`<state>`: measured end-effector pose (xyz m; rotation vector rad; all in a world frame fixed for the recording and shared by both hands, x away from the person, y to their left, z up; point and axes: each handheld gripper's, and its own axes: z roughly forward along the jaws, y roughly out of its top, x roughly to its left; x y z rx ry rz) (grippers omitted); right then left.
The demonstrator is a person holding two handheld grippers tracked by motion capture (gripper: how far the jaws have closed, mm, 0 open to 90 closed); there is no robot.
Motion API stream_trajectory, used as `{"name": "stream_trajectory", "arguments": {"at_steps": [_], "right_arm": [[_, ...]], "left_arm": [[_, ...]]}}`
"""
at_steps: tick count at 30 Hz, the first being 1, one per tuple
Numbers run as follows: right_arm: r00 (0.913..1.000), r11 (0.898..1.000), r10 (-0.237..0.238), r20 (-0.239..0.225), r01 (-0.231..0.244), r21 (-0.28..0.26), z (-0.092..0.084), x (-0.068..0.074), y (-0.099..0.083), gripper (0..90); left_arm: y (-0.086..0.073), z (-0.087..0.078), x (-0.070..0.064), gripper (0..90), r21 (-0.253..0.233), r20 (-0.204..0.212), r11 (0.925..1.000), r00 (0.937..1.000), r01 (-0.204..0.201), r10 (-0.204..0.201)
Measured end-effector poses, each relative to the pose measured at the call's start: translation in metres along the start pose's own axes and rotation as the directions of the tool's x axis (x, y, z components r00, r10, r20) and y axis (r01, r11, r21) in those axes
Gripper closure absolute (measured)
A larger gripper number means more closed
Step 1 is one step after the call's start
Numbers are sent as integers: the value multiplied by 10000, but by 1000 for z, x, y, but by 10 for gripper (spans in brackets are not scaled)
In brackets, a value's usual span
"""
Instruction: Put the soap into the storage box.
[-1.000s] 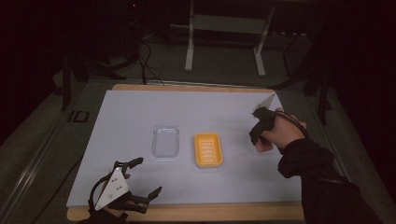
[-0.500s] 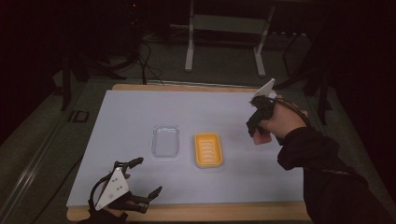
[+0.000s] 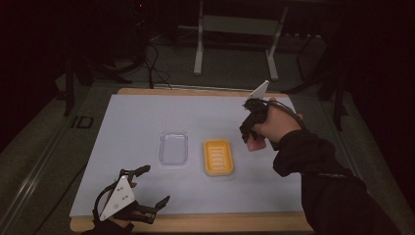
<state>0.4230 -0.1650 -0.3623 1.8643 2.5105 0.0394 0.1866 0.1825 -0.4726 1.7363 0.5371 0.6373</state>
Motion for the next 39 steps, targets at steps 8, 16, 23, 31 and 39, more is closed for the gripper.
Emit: {"name": "stream_trajectory", "arguments": {"at_steps": [8,16,23,31,39], "right_arm": [[9977,9995,-281,-609,291,158,21,36,8,379],[9870,9998,-145,-1603,158,74,41,58,13,379],[9823,9999,127,-1867,-117,68,71,67,12,379],[9792,9975,696,-1906,-705,20,99,67,15,378],[9787,9971,749,-1910,-759,24,112,73,16,378]], "left_arm": [[0,0,-1,6,4,12,10000,10000,-19,19],[0,0,-1,6,2,64,10000,9999,-89,89],[1,0,-2,6,-14,127,9999,9999,-101,101],[1,0,-2,6,-13,137,9999,9998,-133,134],[1,-1,-3,6,1,162,9998,9997,-174,174]]}}
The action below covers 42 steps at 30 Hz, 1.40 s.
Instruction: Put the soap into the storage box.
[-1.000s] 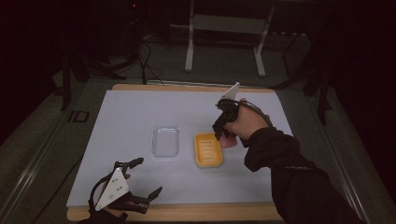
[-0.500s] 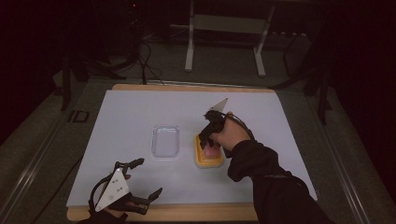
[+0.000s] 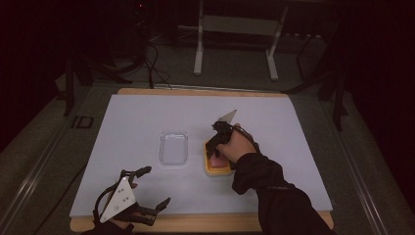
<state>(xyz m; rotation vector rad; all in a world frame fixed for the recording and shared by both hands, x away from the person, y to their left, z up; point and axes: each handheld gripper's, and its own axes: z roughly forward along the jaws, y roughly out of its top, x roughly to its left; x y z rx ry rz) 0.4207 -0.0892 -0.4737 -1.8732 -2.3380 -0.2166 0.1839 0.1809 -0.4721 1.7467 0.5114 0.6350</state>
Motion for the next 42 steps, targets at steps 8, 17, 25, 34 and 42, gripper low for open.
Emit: {"name": "stream_trajectory", "arguments": {"at_steps": [8,17,25,34,42], "right_arm": [[9984,9999,-173,530,173,1,12,3,2,374],[9946,9982,-579,864,561,232,11,7,3,369],[9890,9955,-877,1191,912,-248,-10,14,4,308],[9781,9784,-1852,947,1925,-749,-30,11,1,280],[8520,8231,-5107,1150,5232,-2209,-51,2,-14,232]], "left_arm": [[0,0,-1,6,30,29,10000,10000,-49,49],[0,1,-1,6,48,34,10000,10000,-79,78],[0,1,-1,6,71,34,9999,10000,-82,82],[0,1,-1,6,65,50,10000,10000,-65,64],[0,2,-1,6,84,60,9999,10000,-66,65]]}}
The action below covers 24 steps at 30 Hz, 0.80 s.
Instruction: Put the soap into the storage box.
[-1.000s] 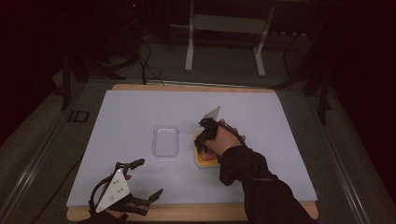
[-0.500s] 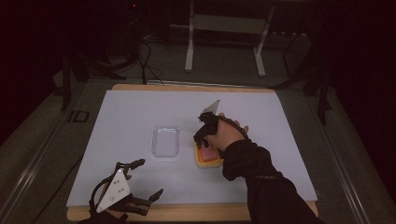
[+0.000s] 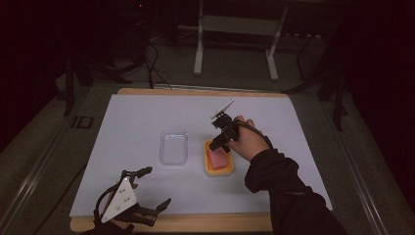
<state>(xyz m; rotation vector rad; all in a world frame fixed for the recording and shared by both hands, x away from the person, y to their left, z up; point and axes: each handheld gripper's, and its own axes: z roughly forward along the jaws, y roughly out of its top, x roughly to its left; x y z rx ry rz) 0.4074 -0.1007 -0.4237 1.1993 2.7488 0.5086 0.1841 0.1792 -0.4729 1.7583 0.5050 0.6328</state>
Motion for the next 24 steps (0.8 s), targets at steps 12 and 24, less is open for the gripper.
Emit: {"name": "stream_trajectory", "arguments": {"at_steps": [12,24], "right_arm": [[9739,9616,-2271,-37,2236,-1591,-18,-6,-36,191],[9576,8793,-2766,812,2862,-3807,-31,-16,-95,133]], "left_arm": [[0,0,0,6,36,1,10000,10000,-1,1],[-1,1,0,6,66,2,10000,10000,-13,13]]}}
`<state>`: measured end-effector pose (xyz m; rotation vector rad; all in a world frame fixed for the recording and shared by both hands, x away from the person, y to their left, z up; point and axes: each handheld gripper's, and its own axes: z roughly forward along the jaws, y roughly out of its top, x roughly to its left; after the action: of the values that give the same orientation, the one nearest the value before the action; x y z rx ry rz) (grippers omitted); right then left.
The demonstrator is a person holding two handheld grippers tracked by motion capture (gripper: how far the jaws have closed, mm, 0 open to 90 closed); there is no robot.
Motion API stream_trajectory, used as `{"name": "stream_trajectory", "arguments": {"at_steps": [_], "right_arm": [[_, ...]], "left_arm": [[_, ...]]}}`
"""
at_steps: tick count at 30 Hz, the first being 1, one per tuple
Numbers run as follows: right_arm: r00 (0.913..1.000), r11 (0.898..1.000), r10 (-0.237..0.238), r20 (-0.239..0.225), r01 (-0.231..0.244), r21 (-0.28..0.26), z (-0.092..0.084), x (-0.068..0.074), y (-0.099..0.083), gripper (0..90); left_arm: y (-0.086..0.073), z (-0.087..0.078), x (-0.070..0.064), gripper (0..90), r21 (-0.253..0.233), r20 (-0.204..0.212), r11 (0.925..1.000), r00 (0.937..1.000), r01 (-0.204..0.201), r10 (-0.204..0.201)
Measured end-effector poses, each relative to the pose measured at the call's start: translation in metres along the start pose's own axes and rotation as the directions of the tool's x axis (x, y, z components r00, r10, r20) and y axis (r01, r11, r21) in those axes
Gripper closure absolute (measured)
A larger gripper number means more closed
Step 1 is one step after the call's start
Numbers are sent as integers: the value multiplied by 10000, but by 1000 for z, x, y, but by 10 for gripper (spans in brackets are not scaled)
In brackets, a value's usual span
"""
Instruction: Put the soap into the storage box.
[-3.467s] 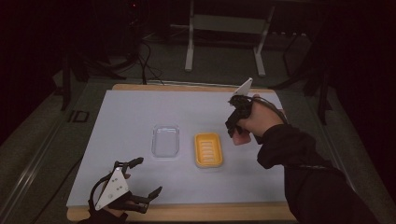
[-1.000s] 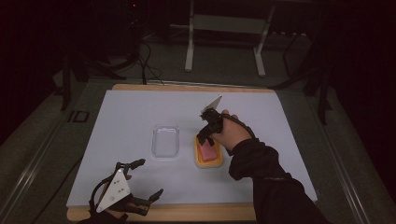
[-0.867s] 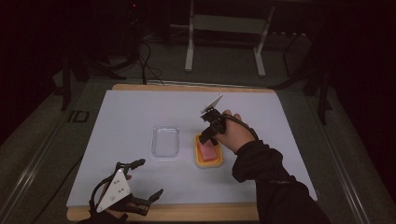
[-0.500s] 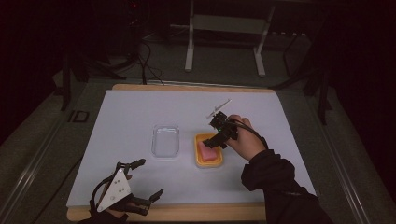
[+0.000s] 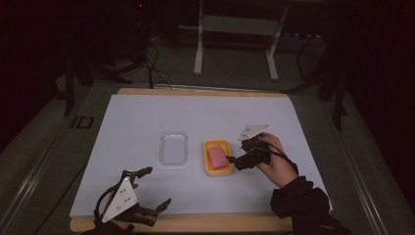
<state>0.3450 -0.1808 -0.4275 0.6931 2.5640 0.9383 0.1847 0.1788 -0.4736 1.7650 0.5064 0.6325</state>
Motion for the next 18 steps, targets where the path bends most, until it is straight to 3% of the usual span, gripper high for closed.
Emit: {"name": "stream_trajectory", "arguments": {"at_steps": [2,4,5,13,16,18], "right_arm": [[9998,9989,107,142,-100,-464,-8,-4,-9,134],[9996,9981,240,121,-233,-579,-10,-5,-12,133],[9978,9939,626,226,-603,-919,-16,-8,-21,133],[9839,9748,1676,627,-1559,-1594,-34,-13,-49,132],[9806,9726,1825,712,-1694,-1592,-40,-14,-60,128],[9831,9760,1625,837,-1478,-1598,-44,-13,-68,130]], "left_arm": [[0,0,0,6,14,-3,10000,10000,-14,14],[0,0,0,6,21,-2,10000,10000,-17,17],[0,0,0,6,19,0,10000,10000,-24,24],[0,0,0,6,44,-7,10000,10000,-40,40],[0,0,-1,6,53,-8,10000,10000,-43,43],[0,1,-1,6,52,-3,10000,10000,-39,39]]}}
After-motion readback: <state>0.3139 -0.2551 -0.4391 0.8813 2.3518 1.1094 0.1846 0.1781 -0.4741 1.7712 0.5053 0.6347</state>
